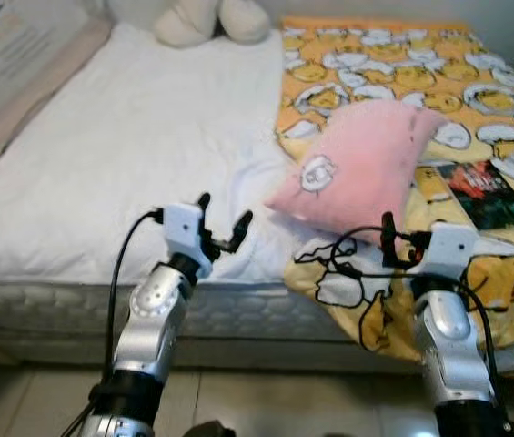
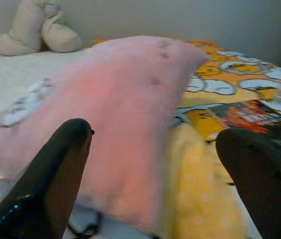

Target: Clean up the room

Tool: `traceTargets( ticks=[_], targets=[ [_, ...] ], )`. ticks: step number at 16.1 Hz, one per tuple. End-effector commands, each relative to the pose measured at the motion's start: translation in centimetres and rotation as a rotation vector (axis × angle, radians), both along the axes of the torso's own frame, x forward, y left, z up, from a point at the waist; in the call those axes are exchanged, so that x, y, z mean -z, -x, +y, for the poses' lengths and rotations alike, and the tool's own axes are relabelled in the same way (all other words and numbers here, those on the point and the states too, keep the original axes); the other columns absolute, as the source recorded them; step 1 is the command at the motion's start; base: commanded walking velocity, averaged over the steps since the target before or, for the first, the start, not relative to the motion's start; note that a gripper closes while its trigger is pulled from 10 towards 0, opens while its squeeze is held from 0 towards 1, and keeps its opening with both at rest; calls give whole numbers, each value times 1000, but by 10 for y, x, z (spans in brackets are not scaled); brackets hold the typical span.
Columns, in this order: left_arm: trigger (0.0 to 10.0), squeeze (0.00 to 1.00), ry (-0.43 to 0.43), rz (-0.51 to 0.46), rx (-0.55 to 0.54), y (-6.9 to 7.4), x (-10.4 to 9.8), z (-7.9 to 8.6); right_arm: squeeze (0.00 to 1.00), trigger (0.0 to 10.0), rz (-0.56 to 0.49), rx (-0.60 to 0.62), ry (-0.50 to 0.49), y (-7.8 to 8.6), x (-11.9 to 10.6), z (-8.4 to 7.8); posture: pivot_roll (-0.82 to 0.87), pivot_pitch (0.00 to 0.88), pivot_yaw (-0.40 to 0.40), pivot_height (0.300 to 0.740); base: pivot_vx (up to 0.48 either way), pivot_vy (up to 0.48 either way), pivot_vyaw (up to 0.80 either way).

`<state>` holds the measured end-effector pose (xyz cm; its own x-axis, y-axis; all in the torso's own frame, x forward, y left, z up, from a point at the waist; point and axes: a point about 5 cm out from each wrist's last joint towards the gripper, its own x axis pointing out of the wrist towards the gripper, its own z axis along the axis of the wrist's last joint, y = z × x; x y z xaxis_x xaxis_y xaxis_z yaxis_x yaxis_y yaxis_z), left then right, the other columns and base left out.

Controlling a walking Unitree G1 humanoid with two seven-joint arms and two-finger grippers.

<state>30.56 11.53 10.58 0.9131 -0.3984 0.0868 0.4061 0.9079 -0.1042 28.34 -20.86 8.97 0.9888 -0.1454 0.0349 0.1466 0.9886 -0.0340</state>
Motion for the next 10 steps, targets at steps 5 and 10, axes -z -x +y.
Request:
traceTargets(
  ticks=[5, 10],
  targets=[
    [10000, 0, 11, -16, 0, -5, -9, -6, 0, 10000, -19, 14, 4, -4, -8, -5, -90, 7, 41, 718, 480, 0, 0],
    [10000, 0, 20, -15, 8, -7, -11, -11, 0, 10000, -26, 23, 3, -6, -11, -6, -95, 4, 42, 718, 480, 0, 0]
  ],
)
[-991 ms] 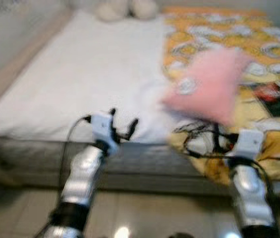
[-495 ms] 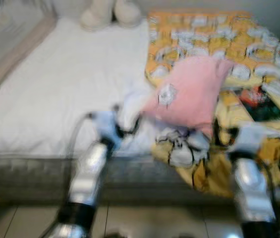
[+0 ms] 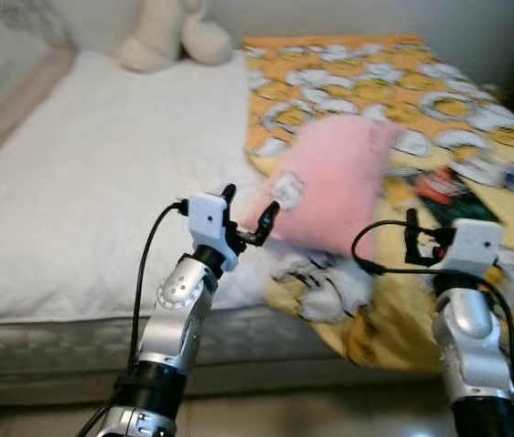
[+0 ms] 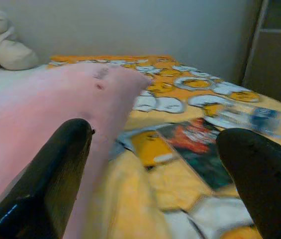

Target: Clean up the room

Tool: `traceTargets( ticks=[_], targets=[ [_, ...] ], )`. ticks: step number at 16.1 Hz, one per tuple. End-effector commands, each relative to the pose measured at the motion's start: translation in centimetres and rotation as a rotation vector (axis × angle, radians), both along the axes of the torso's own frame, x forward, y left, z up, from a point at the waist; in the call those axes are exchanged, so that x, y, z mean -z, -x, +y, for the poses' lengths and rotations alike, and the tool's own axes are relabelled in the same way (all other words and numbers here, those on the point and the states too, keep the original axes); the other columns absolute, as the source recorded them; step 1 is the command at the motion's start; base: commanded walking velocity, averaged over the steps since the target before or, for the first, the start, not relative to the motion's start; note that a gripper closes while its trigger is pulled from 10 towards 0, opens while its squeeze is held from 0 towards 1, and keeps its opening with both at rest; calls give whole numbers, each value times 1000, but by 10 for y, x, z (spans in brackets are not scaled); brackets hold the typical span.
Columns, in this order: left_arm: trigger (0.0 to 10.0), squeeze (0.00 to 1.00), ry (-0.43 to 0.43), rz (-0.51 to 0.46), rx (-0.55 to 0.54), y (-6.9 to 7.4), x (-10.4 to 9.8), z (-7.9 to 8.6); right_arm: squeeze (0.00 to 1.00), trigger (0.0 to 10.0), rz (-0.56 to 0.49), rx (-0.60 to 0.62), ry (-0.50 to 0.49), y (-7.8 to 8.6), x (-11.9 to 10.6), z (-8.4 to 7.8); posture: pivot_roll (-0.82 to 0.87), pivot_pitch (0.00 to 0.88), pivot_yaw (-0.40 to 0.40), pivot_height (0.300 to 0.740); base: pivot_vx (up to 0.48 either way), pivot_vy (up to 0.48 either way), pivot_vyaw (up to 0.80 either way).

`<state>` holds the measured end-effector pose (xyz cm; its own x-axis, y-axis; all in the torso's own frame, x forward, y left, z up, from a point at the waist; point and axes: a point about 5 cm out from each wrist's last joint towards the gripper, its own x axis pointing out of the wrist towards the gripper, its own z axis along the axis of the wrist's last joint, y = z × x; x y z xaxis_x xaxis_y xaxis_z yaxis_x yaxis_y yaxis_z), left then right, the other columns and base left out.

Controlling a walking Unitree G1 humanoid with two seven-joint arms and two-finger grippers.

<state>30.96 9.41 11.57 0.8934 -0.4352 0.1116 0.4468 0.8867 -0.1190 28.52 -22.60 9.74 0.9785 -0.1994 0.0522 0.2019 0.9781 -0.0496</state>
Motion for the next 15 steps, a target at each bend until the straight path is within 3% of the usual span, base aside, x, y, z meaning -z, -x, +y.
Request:
traceTargets(
  ticks=[1, 5, 7, 9, 11, 15],
  targets=[
    [10000, 0, -3, 0, -31, -3, -2, 9, 0, 10000, -16, -31, -13, -5, -5, 11, -97, 3, 43, 718, 480, 0, 0],
    [10000, 0, 13, 6, -15, -6, -5, 3, 0, 10000, -19, -23, -42, -10, -10, 8, -98, 7, 40, 718, 480, 0, 0],
    [10000, 0, 37, 54, -6, -17, -7, -4, 0, 10000, 0, -11, -83, -16, -15, 3, -99, 16, 35, 718, 0, 0, 0],
    [10000, 0, 25, 97, 50, -38, -16, -19, 0, 10000, 23, 11, -113, -23, -18, -6, -103, 32, 32, 718, 0, 0, 0],
    [10000, 0, 8, 196, 77, -59, -18, -33, 0, 10000, 91, 49, -187, -24, -9, -18, -141, 99, 42, 718, 0, 0, 0],
    [10000, 0, 52, 373, 58, -64, -3, -41, 0, 10000, 153, 123, -231, -6, 1, -33, -203, 200, 89, 718, 0, 0, 0]
  ],
)
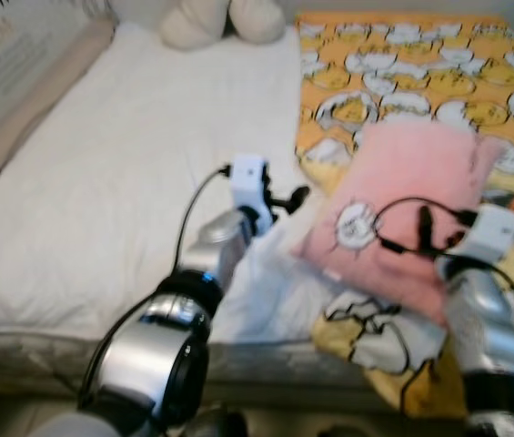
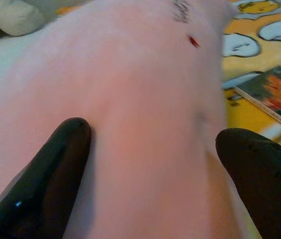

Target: Clean up the room

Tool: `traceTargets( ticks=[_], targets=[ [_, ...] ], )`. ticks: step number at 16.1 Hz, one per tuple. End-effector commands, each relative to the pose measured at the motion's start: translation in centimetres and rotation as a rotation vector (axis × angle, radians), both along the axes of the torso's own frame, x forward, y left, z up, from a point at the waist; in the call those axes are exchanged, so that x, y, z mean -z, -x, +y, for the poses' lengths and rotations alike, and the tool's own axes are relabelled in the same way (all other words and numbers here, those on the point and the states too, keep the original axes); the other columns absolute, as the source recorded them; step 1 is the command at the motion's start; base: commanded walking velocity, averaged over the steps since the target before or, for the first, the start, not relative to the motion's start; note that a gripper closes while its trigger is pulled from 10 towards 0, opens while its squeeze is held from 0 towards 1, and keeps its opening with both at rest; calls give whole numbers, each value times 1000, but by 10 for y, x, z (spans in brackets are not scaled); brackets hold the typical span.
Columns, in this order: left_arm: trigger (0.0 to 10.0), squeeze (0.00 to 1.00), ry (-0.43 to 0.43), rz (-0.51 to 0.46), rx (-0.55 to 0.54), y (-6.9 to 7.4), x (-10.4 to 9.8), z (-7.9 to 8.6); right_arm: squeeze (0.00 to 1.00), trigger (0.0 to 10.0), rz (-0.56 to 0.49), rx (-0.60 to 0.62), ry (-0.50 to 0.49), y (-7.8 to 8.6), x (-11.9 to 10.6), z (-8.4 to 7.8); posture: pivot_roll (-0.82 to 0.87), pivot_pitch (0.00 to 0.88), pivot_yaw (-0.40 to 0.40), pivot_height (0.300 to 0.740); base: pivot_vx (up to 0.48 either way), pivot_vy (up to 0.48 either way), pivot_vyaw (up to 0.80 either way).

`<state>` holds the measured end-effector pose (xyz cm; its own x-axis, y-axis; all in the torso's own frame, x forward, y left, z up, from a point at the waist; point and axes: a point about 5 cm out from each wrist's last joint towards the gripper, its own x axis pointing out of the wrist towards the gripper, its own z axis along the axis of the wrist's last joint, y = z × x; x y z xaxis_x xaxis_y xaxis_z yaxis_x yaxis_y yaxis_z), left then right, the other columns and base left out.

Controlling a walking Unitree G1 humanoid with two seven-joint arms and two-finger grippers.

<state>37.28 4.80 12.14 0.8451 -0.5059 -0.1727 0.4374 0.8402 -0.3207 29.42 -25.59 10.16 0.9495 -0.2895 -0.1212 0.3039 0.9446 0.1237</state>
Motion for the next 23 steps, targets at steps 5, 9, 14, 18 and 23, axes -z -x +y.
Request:
traceTargets(
  ticks=[5, 9, 14, 18, 23],
  targets=[
    [10000, 0, 86, 134, 3, 8, 14, -17, 0, 10000, -17, 75, -67, 30, -10, -23, -253, 287, 119, 718, 0, 0, 0],
    [10000, 0, 135, 84, 81, 12, 5, -40, 0, 10000, -49, 45, -138, 49, -16, -16, -305, 325, 136, 718, 0, 0, 0],
    [10000, 0, 215, 38, 150, 11, -8, -49, 0, 10000, -81, -77, -278, 37, -21, 7, -289, 329, 144, 718, 0, 0, 0],
    [10000, 0, 94, -39, 143, 11, -1, -38, 0, 10000, -85, -130, -156, 39, -32, 17, -279, 292, 153, 718, 0, 0, 0],
    [10000, 0, 70, -304, 80, 41, 4, 12, 0, 10000, -64, -67, 236, 77, -29, 31, -235, 160, 117, 718, 0, 0, 0]
  ],
)
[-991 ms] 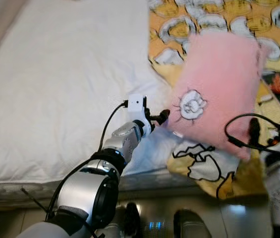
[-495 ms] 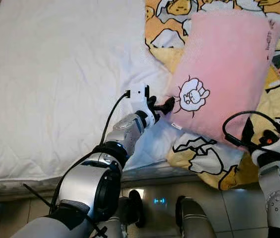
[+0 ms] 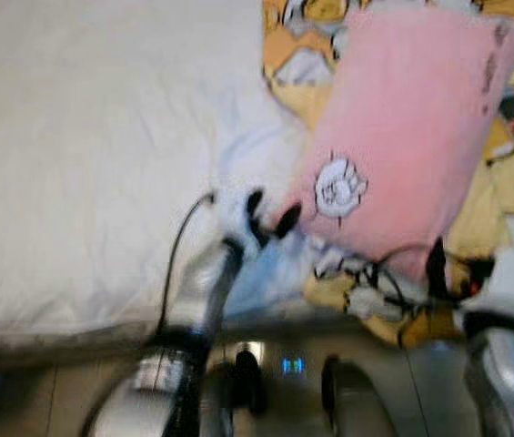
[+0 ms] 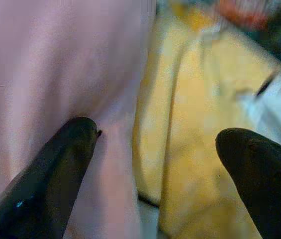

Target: Clean up the room

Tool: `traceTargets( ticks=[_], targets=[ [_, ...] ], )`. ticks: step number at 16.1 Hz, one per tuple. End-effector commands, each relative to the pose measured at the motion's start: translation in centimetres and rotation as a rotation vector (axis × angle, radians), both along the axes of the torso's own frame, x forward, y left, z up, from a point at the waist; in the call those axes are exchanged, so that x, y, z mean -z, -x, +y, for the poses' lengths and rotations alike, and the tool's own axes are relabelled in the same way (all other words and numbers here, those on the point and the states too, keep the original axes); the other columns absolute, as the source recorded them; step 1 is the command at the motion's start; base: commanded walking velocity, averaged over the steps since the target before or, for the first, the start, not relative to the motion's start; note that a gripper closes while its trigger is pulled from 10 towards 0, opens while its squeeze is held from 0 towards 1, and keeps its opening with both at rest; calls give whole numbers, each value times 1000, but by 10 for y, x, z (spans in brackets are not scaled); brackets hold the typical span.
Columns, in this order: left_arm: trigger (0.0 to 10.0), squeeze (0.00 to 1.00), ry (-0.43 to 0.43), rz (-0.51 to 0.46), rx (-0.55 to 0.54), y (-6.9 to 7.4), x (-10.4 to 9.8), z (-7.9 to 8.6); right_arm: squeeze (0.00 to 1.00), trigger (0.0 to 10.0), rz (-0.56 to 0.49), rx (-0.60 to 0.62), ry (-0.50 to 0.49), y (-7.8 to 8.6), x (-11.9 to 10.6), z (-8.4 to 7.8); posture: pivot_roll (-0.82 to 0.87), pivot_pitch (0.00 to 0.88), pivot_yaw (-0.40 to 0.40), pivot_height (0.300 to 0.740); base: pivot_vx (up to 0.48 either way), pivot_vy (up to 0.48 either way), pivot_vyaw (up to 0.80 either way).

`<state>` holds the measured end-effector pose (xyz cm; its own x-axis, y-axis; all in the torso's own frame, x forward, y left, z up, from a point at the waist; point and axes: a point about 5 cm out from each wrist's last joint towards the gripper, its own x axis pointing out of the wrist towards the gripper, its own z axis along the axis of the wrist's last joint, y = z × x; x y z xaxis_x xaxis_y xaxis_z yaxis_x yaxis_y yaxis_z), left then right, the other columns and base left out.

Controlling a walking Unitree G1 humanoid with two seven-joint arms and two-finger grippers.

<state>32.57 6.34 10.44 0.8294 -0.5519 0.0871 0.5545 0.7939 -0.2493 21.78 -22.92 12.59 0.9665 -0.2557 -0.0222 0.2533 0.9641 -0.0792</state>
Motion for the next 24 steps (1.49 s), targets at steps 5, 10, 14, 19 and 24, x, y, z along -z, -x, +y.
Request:
traceTargets(
  ticks=[5, 10, 14, 19, 24],
  targets=[
    [10000, 0, -14, -238, -149, 10, -56, 17, 0, 10000, -184, 0, 115, -21, -24, 12, -165, 60, 85, 718, 0, -96, 0],
    [10000, 0, -34, -85, -282, 3, -31, 32, 0, 10000, -151, -201, 95, -66, -20, 26, -149, 21, 11, 718, 0, -480, 0],
    [10000, 0, -51, -47, -294, 0, -22, 22, 0, 10000, -145, -291, 102, -80, -23, 28, -153, 4, -34, 718, 0, -120, 0],
    [10000, 0, -89, -90, -261, -8, -27, 21, 0, 10000, -164, -261, 69, -86, -20, 31, -156, 4, 9, 718, 0, 0, 0],
    [10000, 0, -83, -126, -163, -14, -34, 6, 0, 10000, -177, -256, 58, -84, -17, 36, -184, 9, 47, 718, 216, -188, 0]
  ],
)
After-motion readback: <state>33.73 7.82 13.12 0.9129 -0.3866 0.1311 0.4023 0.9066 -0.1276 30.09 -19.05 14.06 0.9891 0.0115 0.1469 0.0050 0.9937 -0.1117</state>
